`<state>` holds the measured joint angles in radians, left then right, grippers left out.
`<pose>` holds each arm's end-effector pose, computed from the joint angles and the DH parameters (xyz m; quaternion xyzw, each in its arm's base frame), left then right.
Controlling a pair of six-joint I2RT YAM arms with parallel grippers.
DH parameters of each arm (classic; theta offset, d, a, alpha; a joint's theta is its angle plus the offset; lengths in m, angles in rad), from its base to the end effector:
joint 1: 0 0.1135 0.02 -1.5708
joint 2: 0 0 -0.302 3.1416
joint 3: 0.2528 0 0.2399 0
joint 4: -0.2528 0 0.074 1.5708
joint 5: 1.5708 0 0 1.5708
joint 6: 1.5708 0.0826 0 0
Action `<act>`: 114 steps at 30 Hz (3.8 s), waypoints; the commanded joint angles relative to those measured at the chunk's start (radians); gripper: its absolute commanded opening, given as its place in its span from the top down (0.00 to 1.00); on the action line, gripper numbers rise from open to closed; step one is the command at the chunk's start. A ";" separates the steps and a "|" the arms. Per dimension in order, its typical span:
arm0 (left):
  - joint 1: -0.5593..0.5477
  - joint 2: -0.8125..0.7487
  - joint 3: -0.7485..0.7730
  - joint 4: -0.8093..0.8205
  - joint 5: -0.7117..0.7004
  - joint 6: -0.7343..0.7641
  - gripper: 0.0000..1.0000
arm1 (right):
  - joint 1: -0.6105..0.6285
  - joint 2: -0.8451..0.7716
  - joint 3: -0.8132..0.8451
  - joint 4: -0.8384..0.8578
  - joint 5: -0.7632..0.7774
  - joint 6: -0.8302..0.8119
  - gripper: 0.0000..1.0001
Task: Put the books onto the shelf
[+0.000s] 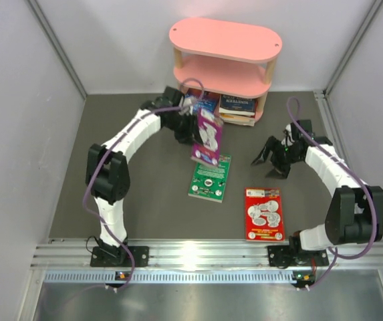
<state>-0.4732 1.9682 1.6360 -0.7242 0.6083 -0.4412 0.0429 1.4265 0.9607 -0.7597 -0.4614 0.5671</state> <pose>0.3753 -0.2452 0.2495 0.0909 0.9214 -0.3670 0.0899 0.2593 0.0479 0.2224 0.2106 0.9365 0.2651 0.0919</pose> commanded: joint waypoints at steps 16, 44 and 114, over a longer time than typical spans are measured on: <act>-0.035 -0.045 0.412 -0.394 -0.395 -0.083 1.00 | 0.644 0.279 0.737 0.059 0.252 -0.016 0.22; -0.031 -0.103 0.335 -0.026 0.100 -0.545 1.00 | 0.835 0.413 0.773 -0.067 0.831 -0.177 0.74; 0.278 -0.819 -0.332 -0.170 -0.361 -0.340 0.01 | 0.564 0.762 0.926 0.671 0.803 1.042 1.00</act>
<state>-0.2008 1.1862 1.3121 -0.9295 0.2424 -0.8009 0.5529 2.1532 1.7653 -0.0795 0.2436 1.5570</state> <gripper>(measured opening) 0.987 0.276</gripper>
